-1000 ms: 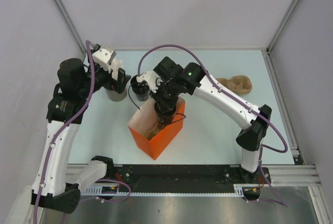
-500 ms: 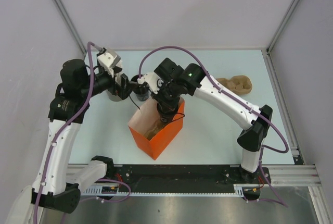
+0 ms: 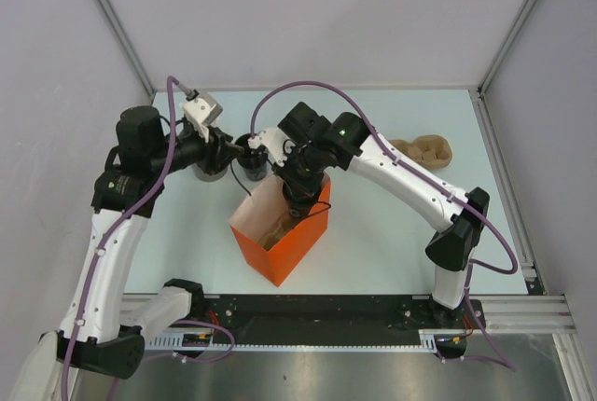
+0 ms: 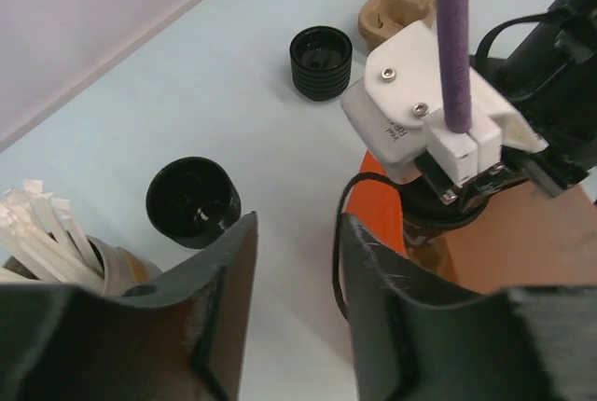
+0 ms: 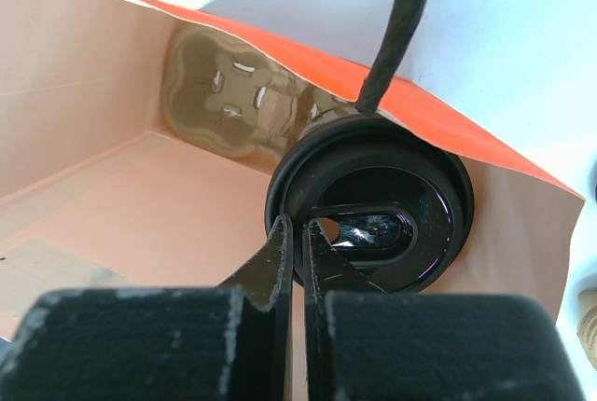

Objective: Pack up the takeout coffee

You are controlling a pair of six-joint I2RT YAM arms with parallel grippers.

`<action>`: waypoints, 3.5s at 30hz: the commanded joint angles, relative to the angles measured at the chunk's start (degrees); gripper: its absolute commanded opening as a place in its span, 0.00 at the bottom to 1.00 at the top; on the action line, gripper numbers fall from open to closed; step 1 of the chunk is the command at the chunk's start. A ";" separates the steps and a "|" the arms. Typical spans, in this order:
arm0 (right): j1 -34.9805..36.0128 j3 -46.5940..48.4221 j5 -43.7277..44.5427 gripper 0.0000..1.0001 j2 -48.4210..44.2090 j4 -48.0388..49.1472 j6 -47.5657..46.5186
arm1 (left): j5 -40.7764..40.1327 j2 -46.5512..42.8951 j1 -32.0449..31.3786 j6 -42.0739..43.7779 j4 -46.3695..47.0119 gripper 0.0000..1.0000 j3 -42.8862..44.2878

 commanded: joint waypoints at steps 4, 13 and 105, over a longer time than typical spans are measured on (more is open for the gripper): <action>-0.08 -0.67 0.86 0.00 -2.79 -0.20 -0.88 | -2.80 1.54 0.37 0.72 2.06 0.15 -0.49; 0.36 -1.37 0.60 0.00 -2.00 -0.91 -1.84 | -7.56 2.16 0.37 -2.09 5.75 0.00 -2.42; 1.15 -7.44 0.51 0.00 8.11 -6.62 -5.36 | -4.66 -0.13 -2.17 -7.81 7.60 0.00 4.78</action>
